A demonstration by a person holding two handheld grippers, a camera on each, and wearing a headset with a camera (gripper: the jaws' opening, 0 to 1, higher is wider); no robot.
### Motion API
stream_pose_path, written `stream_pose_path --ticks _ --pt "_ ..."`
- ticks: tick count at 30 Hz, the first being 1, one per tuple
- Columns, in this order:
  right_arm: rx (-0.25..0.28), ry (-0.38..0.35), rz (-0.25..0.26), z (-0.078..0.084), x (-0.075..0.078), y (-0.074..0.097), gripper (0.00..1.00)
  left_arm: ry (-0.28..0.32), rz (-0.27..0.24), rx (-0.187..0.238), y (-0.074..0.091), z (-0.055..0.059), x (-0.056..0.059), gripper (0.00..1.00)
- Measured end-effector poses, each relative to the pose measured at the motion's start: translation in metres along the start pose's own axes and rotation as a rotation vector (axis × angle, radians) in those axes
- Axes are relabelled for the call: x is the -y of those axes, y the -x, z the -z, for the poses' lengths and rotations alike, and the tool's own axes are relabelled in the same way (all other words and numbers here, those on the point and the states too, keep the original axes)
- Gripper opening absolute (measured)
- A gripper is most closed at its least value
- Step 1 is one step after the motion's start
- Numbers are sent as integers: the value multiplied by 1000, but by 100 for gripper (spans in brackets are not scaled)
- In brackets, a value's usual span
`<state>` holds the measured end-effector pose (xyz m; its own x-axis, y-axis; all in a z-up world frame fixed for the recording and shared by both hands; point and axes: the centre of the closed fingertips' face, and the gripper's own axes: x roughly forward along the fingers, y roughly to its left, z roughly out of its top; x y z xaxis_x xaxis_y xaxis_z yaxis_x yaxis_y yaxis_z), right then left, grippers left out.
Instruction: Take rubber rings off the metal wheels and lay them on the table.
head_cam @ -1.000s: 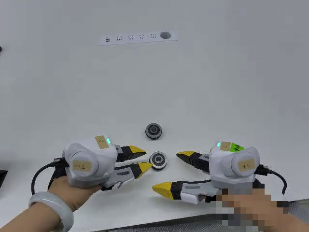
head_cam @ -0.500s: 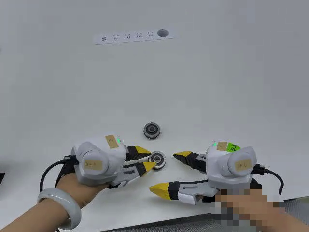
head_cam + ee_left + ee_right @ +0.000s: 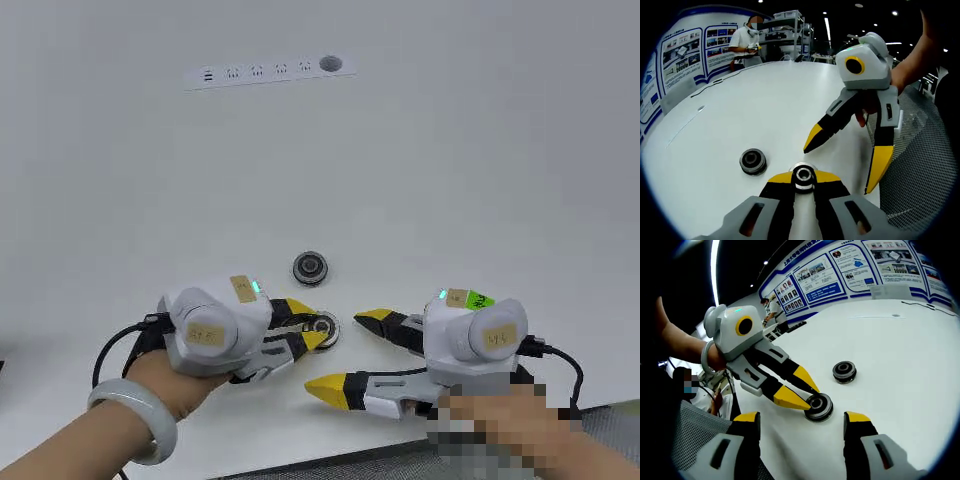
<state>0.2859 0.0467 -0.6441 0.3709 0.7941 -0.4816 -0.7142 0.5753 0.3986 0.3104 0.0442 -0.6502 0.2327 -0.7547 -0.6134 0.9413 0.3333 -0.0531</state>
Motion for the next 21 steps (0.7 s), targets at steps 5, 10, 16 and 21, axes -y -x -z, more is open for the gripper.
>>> stream_pose_path --ticks 5,10,16,21 --pt "2 -6 0 1 1 -1 68 -18 0 -16 -2 2 -1 15" --pt "5 -15 -1 2 1 -1 68 -29 9 -17 -2 2 0 14" --pt "12 -26 -4 2 0 -2 68 -36 21 -23 -3 2 2 15" --pt "20 -34 -7 0 1 -3 68 -62 18 -29 -4 2 1 14"
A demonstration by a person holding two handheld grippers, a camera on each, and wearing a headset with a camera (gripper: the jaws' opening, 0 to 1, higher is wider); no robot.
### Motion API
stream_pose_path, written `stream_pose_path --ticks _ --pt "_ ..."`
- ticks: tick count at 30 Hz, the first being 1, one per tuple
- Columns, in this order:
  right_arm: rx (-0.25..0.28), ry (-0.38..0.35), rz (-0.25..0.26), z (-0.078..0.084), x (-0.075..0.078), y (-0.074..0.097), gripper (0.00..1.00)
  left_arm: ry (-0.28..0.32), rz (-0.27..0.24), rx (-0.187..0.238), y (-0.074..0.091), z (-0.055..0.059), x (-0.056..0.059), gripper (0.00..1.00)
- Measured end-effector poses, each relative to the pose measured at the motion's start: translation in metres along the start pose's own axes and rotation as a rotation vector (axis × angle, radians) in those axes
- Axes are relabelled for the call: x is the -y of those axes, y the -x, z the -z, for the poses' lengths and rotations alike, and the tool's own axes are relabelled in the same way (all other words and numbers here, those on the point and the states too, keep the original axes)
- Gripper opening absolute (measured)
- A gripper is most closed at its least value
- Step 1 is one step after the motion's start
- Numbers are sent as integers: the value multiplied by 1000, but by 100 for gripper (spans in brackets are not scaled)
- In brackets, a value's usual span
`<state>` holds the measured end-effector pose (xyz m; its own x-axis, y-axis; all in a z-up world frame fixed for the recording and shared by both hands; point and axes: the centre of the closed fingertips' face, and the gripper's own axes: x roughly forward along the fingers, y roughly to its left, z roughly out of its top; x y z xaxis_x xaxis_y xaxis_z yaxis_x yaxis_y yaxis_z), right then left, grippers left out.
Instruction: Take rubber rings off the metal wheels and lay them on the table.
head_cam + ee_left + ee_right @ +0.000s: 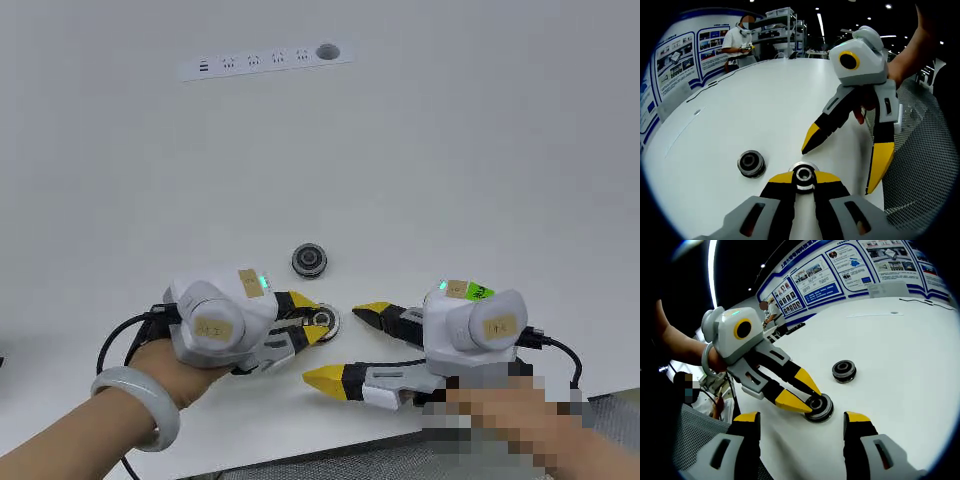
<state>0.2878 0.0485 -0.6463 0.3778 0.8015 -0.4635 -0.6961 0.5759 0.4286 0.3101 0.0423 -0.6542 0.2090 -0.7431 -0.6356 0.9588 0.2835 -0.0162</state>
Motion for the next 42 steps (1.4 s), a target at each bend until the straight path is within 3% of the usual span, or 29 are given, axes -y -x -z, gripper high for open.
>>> stream_pose_path --ticks 8,17,42 --pt "12 -14 -6 -3 1 -1 68 -44 -4 -15 -1 0 0 13" --pt "26 -35 -43 -8 -5 -3 68 -24 -6 -21 -1 0 -1 12" --pt "-7 -100 -122 -7 -7 -10 66 -6 4 -17 -1 1 -1 12"
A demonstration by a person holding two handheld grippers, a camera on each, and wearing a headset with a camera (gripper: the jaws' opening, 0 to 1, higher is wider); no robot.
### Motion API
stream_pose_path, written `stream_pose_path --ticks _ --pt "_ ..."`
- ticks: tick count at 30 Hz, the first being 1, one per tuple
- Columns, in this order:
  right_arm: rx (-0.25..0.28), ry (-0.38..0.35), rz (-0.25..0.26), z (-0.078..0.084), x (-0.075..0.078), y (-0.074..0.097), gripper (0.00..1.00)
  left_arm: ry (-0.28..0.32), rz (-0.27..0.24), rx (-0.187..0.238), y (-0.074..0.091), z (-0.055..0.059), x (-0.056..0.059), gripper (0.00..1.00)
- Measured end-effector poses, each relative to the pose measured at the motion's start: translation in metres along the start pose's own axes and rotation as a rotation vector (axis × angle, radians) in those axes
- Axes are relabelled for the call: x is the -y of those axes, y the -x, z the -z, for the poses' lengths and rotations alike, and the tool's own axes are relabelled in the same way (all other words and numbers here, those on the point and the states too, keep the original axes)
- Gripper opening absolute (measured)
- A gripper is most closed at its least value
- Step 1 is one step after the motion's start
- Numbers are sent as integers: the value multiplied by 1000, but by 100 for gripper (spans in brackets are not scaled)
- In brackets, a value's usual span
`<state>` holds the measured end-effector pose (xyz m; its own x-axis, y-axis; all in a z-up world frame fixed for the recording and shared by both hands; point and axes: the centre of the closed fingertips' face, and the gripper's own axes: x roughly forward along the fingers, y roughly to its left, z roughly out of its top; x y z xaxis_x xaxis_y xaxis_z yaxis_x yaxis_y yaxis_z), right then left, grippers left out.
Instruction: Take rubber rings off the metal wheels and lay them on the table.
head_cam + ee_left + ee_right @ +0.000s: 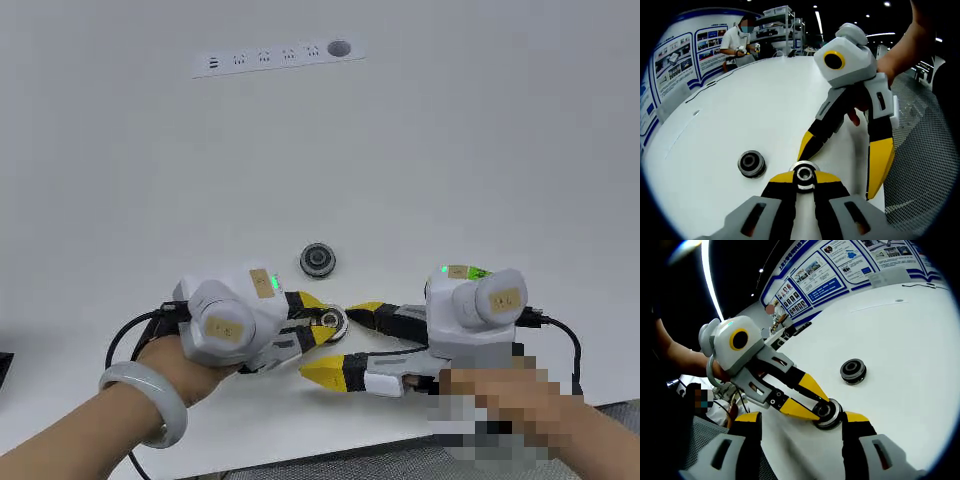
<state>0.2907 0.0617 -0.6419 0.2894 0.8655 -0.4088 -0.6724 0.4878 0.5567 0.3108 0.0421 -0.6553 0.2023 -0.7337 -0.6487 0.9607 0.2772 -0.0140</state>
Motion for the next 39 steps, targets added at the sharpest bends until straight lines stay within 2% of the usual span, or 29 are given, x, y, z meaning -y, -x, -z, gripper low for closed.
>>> stream_pose_path --ticks 13,24,26,39 --pt "9 -44 -13 -2 0 8 62 5 -1 1 0 0 0 12" --pt "1 -63 -14 1 0 8 61 12 -2 4 0 0 0 12" --pt "4 -43 9 0 4 8 61 13 -3 5 0 0 0 12" --pt "0 -50 -7 -2 3 2 64 15 -2 8 0 0 1 12"
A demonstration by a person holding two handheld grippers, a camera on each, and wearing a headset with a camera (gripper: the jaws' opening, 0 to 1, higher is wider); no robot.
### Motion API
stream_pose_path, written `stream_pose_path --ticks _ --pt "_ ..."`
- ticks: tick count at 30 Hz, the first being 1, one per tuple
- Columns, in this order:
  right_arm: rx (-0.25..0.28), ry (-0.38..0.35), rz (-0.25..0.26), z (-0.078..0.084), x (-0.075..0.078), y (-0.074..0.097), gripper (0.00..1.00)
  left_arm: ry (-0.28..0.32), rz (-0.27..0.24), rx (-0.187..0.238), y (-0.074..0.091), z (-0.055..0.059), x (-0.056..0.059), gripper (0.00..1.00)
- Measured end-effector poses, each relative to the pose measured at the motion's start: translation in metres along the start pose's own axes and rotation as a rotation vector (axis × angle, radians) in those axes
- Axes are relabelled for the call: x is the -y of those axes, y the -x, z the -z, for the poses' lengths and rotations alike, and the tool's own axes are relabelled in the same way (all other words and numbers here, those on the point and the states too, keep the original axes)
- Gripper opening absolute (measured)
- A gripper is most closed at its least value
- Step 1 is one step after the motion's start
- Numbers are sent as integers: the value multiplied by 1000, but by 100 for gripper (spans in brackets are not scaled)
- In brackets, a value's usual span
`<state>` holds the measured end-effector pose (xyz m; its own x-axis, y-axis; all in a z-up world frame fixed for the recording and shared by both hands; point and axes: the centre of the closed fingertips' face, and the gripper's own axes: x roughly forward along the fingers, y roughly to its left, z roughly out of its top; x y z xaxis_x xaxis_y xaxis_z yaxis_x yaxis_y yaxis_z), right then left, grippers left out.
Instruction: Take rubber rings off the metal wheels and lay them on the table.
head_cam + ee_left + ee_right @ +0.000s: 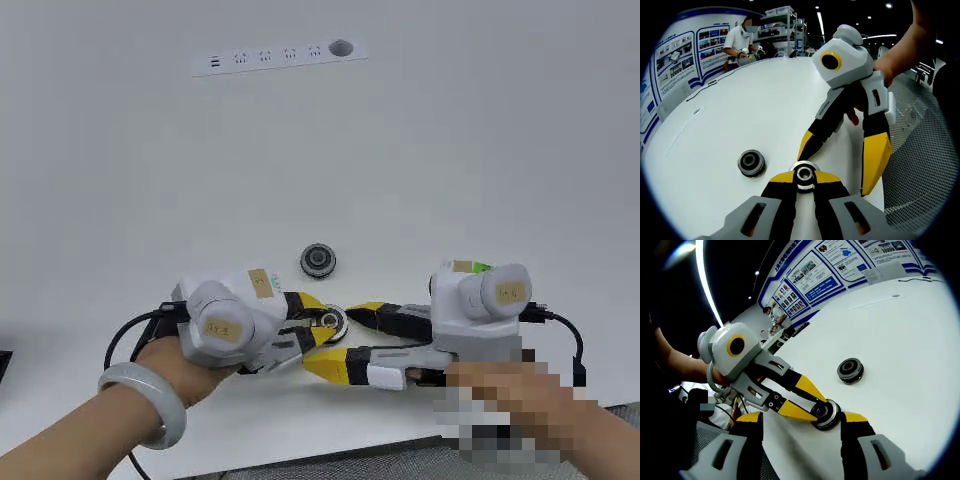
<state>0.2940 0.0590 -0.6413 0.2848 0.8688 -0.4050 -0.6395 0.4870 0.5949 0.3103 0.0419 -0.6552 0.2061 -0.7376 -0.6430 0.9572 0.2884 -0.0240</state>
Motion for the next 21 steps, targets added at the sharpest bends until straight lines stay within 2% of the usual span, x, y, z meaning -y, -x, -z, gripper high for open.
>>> stream_pose_path --ticks 5,8,10,21 --pt "-1 -6 -5 0 -1 1 63 1 0 1 0 0 0 12" --pt "11 18 19 -2 3 2 63 2 0 1 0 0 0 12" --pt "11 -5 10 -2 2 1 63 3 -1 2 0 0 0 12" --pt "4 -8 -6 -2 -1 -2 64 4 -1 3 0 0 0 12"
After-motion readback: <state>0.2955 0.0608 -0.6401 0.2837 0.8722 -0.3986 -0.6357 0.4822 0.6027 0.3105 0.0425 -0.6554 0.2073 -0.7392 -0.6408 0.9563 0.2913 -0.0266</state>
